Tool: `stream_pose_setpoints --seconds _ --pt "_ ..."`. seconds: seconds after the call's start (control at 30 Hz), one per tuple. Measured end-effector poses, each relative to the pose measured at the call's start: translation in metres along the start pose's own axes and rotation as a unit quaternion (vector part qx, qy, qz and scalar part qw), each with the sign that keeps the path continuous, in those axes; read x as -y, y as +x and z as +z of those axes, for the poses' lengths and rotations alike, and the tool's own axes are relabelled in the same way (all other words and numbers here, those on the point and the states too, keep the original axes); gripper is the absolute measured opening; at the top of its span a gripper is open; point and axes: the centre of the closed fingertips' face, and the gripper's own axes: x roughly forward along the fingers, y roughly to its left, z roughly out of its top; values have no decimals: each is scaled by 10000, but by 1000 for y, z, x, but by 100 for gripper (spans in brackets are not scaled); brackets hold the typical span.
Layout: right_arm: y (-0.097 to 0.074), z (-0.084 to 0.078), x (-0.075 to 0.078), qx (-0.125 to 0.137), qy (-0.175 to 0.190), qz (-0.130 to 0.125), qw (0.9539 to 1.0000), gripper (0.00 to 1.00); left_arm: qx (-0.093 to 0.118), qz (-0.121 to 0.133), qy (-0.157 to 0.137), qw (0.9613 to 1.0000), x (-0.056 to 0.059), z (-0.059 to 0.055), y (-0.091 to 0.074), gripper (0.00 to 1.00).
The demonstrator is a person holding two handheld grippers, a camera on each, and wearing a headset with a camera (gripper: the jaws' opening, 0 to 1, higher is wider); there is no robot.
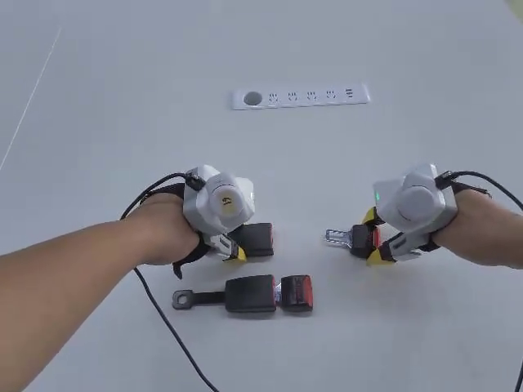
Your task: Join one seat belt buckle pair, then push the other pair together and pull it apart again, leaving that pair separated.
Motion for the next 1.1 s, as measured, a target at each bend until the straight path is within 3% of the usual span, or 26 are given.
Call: stream_pose_setpoints --seconds 0.37,0.57,0.67,0.77,0.83,0.93,0.97,1.0,1.03,1.1 --pt "-14 8 5 232 181 -305 9991 39 18 352 197 9992 -3 5 -8 38" --pt "-27 18 0 433 370 -442 9974 40 118 456 -93 9988 2 2 -23 43" --pt "-33 19 -3 588 573 -620 9947 39 333 604 -414 9968 5 2 -36 45" --pt "-41 20 -9 641 682 -854 9919 45 496 758 -755 9930 11 -3 -51 48" --pt "-45 21 -12 715 812 -975 9893 48 704 893 -1044 9880 14 -8 -63 51" --pt "-55 24 -19 871 1032 -1146 9842 53 796 1131 -1286 9820 19 -22 -79 58" --pt "-57 24 -22 903 1110 -1149 9830 55 866 1232 -1439 9781 22 -28 -85 61" --pt "-59 24 -25 973 1353 -1209 9786 55 927 1241 -1556 9756 26 -31 -88 63" --pt "-60 23 -28 912 1215 -1225 9808 55 956 1259 -1718 9724 31 -38 -92 65" --pt "-63 22 -33 916 1293 -1303 9787 58 958 1385 -1731 9704 36 -46 -98 69"
